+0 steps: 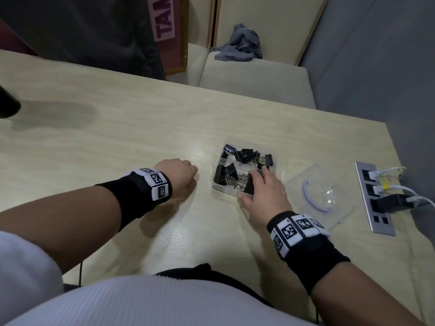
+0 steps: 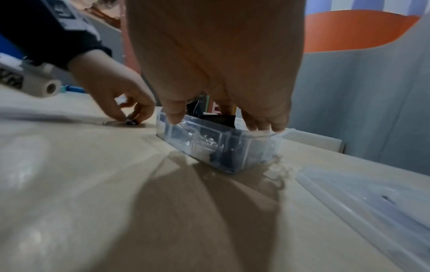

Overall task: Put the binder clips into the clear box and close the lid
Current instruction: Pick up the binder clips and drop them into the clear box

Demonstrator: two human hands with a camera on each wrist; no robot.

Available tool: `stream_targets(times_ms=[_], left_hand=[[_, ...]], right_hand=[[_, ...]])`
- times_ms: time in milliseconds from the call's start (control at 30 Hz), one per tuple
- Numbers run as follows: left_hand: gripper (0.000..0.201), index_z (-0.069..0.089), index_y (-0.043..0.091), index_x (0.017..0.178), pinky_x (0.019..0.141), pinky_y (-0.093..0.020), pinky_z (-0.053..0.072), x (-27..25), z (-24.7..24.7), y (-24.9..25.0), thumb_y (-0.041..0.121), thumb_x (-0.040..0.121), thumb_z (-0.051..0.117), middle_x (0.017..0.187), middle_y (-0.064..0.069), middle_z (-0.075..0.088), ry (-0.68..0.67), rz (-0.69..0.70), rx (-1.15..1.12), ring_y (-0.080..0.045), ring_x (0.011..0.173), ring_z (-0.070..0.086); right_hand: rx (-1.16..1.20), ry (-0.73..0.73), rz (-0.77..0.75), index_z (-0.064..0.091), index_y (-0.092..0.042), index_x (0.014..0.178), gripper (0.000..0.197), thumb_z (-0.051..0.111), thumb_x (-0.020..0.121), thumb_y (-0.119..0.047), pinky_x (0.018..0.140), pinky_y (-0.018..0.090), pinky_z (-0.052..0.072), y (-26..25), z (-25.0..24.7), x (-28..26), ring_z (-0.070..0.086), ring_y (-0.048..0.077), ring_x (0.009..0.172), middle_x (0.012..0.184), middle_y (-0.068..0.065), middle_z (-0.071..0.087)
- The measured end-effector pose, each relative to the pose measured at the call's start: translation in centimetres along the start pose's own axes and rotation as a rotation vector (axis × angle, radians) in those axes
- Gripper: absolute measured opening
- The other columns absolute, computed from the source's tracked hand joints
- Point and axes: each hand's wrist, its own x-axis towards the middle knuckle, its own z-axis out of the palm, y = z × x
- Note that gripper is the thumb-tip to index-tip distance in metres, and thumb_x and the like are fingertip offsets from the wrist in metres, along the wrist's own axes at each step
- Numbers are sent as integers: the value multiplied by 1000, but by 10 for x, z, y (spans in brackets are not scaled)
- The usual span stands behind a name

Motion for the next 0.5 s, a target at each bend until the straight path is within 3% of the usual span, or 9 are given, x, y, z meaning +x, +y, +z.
stream_targets(times_ms=[200, 400, 500], left_hand=[[37, 52, 19, 100, 65, -32, 38, -8, -5, 1, 30, 70, 70, 101, -4, 61, -108, -56, -47, -29, 90, 63], [31, 55, 13, 107, 67, -33, 36, -13, -9, 5, 26, 81, 64, 106, -7, 55, -85, -51, 31, -31, 87, 62], [24, 57, 9, 108, 67, -35, 44, -12, -11, 4, 17, 86, 58, 111, -10, 51, -65, -99, -67, -36, 91, 59]], right_hand=[[-35, 25, -30, 24, -23, 146, 68, 51, 89, -46, 120, 45, 10, 2, 9, -11, 11, 28, 147, 159, 11, 15], [-65, 33, -44, 20, -22, 148, 68, 51, 91, -41, 120, 43, 8, 3, 8, -18, 10, 28, 147, 160, 11, 13], [-58, 39, -38, 21, -22, 148, 68, 52, 90, -39, 119, 43, 8, 1, 8, -20, 10, 28, 147, 159, 10, 13]])
